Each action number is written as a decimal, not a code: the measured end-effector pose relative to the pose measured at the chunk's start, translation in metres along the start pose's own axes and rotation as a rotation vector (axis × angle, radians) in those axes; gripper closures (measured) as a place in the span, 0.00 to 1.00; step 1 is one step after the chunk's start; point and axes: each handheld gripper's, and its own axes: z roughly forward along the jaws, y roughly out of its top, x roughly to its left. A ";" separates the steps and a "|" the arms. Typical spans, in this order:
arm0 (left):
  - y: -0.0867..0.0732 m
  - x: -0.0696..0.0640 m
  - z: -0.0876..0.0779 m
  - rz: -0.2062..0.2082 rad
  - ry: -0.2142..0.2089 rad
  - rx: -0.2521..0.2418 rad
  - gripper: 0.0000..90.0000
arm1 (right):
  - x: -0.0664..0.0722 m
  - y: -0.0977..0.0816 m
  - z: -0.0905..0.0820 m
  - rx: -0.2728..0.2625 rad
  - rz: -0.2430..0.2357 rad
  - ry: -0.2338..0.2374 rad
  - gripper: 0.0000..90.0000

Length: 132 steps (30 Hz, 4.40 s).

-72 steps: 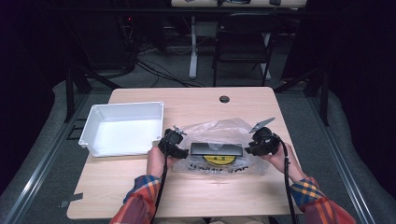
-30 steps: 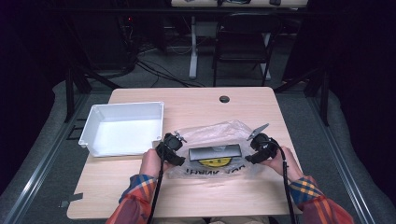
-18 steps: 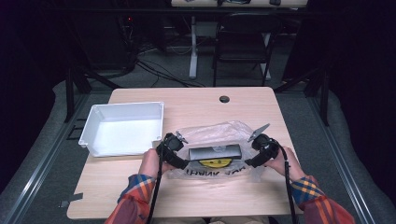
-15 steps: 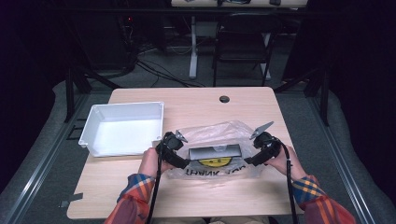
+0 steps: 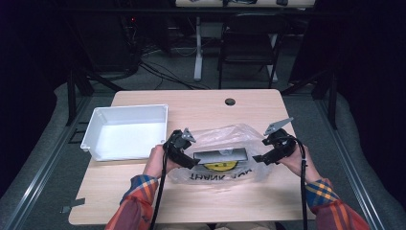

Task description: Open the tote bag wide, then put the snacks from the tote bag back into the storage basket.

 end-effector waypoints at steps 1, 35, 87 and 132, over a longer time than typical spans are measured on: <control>0.000 0.001 0.002 0.007 -0.007 0.001 0.25 | -0.001 -0.001 -0.001 0.000 0.011 0.002 0.19; 0.022 -0.010 0.036 0.176 -0.081 0.100 0.37 | -0.005 -0.006 0.009 0.048 0.005 0.017 0.21; 0.049 -0.009 0.036 0.297 -0.143 0.151 0.48 | -0.003 -0.007 0.017 0.095 0.002 0.009 0.22; 0.072 0.002 -0.024 0.290 -0.180 -0.015 0.48 | -0.001 -0.006 0.022 0.059 0.010 0.046 0.23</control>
